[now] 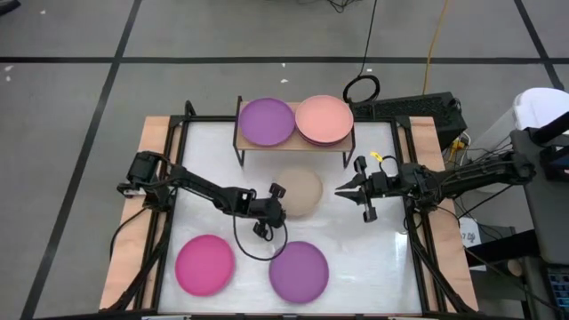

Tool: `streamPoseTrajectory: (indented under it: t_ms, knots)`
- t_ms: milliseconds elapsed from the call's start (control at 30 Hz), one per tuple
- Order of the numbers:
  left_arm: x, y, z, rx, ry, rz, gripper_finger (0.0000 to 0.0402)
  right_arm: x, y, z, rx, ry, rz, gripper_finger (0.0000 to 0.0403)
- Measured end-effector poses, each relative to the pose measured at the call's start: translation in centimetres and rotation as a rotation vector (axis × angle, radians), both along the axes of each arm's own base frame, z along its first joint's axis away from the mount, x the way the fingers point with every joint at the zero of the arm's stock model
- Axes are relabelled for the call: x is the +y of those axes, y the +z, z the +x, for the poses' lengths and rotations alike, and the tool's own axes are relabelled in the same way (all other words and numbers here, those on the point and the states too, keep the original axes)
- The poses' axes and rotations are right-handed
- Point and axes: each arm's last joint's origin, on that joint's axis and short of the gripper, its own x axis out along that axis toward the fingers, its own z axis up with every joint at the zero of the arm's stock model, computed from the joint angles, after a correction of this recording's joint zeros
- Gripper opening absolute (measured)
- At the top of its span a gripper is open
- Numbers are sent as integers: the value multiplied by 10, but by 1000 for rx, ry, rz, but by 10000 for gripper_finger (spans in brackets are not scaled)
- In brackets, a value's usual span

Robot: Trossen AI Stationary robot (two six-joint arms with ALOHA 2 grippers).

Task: Place and stack plates onto a shelf
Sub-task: Stack the brown plate on the purple plate on the shelf

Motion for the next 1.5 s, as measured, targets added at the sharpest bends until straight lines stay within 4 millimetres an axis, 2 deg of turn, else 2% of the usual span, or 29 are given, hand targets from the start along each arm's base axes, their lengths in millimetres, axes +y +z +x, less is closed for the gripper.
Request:
streamPoseTrajectory:
  t_ms: [167,467,600,1500]
  knots:
    - [-7,19,-4,-54,-24,-15,12,0,-1,0,14,0,-2,41]
    - [-21,73,-19,-221,-54,-66,11,0,-2,0,18,-1,-5,41]
    - [-28,87,-26,-266,-64,-91,11,0,-2,0,19,-1,-5,41]
    - [-35,90,-29,-264,-80,-100,11,0,-3,0,31,0,-4,41]
